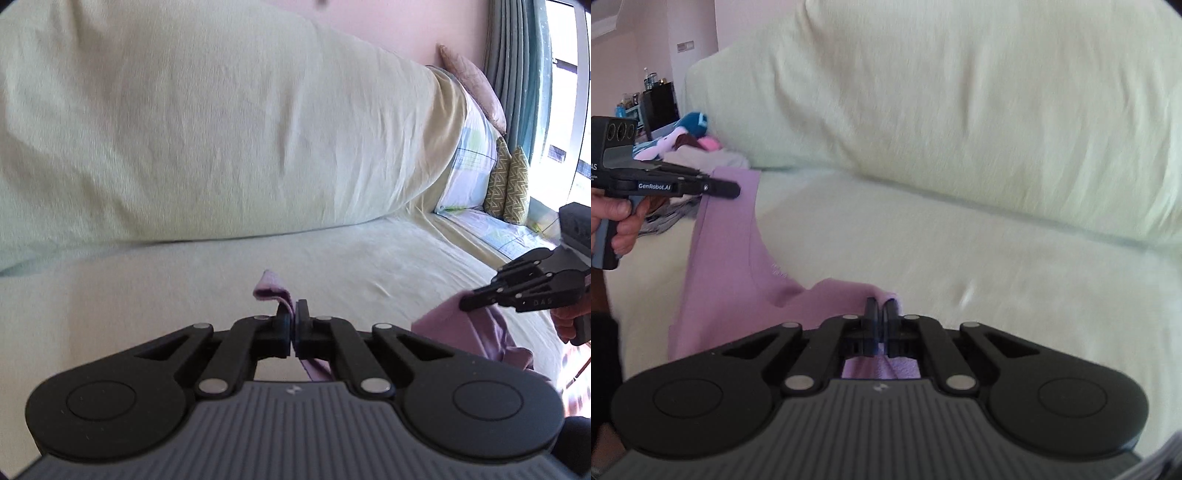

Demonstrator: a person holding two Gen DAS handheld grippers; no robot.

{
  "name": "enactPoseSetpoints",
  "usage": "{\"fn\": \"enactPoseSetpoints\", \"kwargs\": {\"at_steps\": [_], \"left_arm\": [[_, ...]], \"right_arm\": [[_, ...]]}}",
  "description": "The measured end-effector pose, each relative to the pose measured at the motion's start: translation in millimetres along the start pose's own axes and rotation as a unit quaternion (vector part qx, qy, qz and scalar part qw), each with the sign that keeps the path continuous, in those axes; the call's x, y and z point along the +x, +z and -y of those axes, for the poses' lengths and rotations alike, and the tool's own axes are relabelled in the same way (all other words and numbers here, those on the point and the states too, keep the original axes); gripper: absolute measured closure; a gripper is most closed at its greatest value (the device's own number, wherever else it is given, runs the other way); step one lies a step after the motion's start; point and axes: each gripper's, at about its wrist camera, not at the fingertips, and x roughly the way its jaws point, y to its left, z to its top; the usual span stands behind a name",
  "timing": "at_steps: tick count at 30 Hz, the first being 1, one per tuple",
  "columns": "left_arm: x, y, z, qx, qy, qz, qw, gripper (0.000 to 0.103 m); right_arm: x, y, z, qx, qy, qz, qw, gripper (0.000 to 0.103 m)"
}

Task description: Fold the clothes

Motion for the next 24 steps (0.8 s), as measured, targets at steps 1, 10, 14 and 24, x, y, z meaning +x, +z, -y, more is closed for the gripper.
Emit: {"fn": "enactPoseSetpoints", "kwargs": {"at_steps": [1,10,14,24], "left_arm": [[8.3,12.2,-5.8,0.008,0.010,0.014,0.9998,0.103],[98.8,27.0,-43.1,0.030,0.016,-0.009,0.9994,0.103],[109.1,6.0,-48.1,0.030,0.007,-0.013,0.9994,0.103],[72.9,-26.9,-66.9,0.012,0.010,-0.011,0.9998,0.103]], "right_arm": [[-2.1,3.9,0.0,-0.014,-0.023,0.028,0.999,0.101],[67.0,-26.9,37.9,-0.011,-0.071,-0.037,0.997,0.079],[70.4,-33.7,42.9,0.004,-0.037,-0.046,0.998,0.075],[153.7,-3.6,123.7,0.208,0.046,-0.124,0.969,0.053]]}}
